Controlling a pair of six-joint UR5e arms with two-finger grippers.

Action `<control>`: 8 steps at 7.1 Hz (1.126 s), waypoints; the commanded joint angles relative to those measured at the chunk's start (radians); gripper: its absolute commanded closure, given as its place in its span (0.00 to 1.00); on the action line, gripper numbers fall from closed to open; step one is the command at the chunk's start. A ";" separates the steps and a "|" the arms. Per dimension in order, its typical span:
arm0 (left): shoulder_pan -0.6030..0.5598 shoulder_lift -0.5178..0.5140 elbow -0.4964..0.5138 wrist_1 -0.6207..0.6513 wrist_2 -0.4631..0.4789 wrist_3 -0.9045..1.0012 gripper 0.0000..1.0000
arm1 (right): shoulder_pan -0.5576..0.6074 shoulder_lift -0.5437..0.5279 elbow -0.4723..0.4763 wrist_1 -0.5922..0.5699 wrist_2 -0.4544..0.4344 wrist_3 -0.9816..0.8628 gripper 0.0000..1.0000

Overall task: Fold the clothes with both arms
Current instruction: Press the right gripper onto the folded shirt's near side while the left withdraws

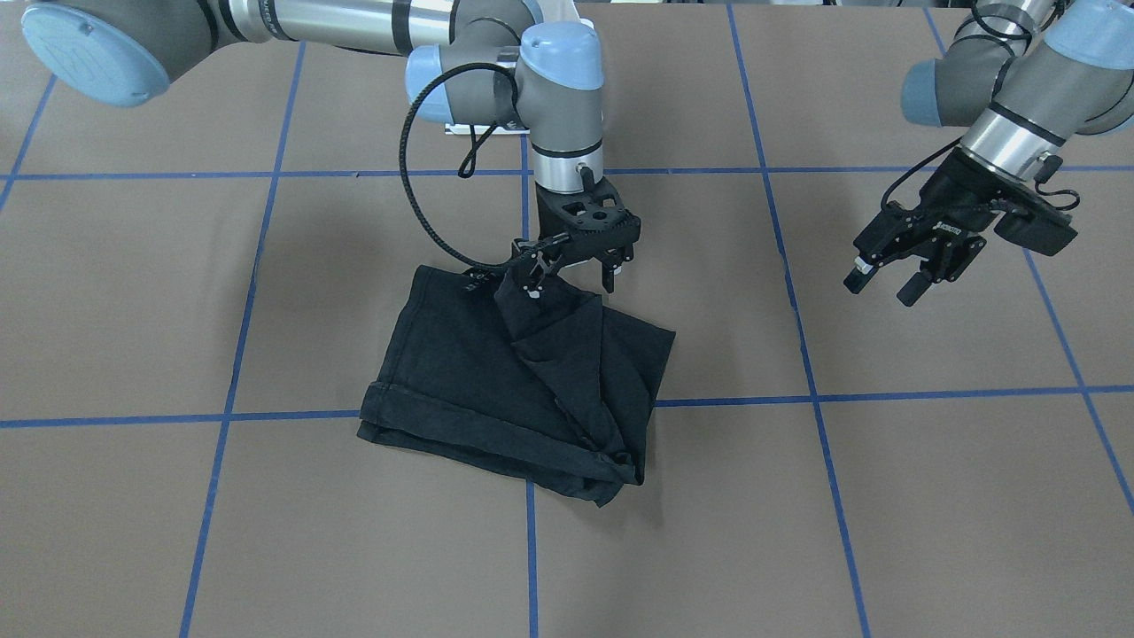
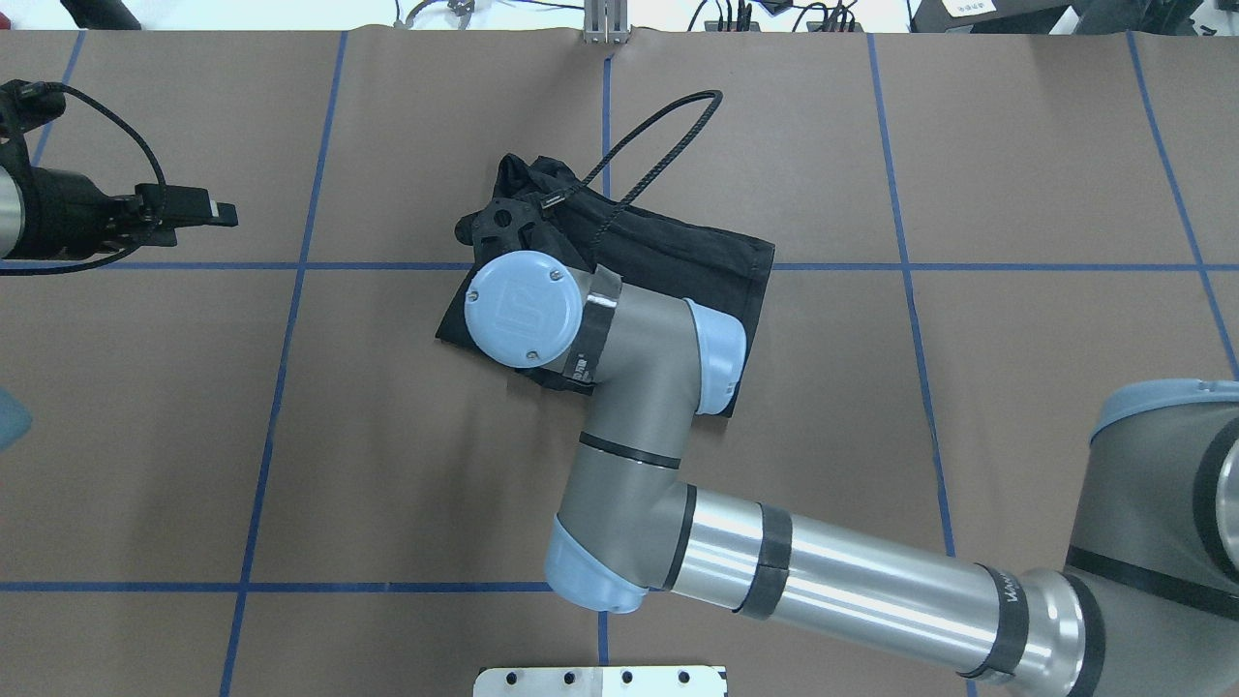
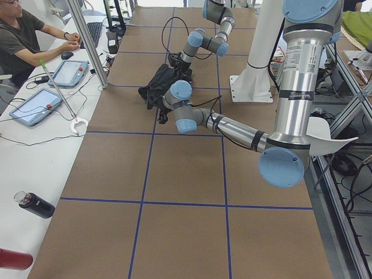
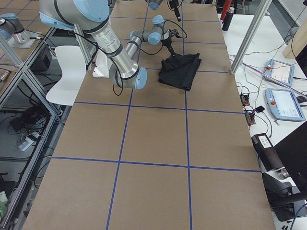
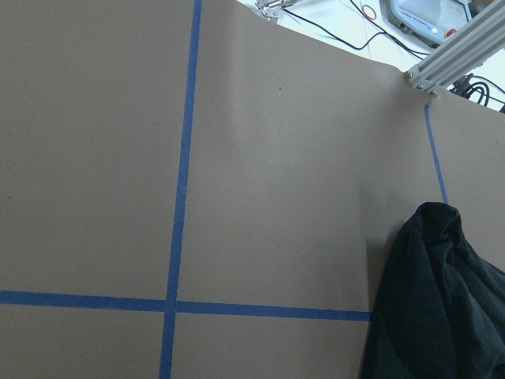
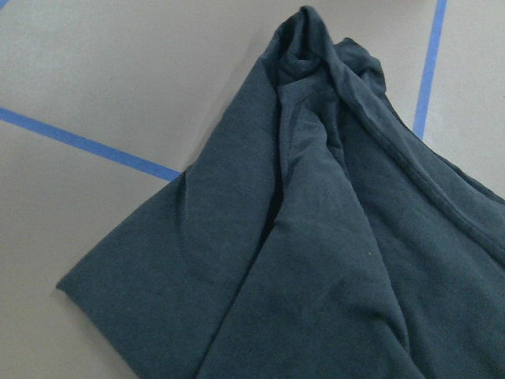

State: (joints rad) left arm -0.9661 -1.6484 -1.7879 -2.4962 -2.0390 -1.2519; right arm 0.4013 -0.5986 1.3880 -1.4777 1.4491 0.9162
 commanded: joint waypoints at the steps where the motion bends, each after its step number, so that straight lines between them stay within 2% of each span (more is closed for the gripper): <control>1: 0.000 0.001 0.004 -0.001 0.002 0.000 0.00 | -0.019 0.080 -0.127 -0.009 -0.035 -0.072 0.09; 3: 0.000 0.001 0.008 -0.001 0.003 -0.001 0.00 | -0.055 0.079 -0.162 -0.007 -0.076 -0.076 0.29; 5: 0.000 0.001 0.008 -0.001 0.003 -0.003 0.00 | -0.073 0.076 -0.164 -0.010 -0.078 -0.091 0.30; 7: 0.000 -0.001 0.012 0.000 0.003 -0.003 0.00 | -0.081 0.077 -0.170 -0.013 -0.079 -0.091 0.36; 8: 0.000 -0.001 0.012 0.000 0.003 -0.003 0.00 | -0.082 0.076 -0.175 -0.013 -0.078 -0.092 0.36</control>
State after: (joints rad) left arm -0.9664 -1.6489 -1.7774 -2.4960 -2.0352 -1.2548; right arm 0.3219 -0.5225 1.2180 -1.4903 1.3709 0.8254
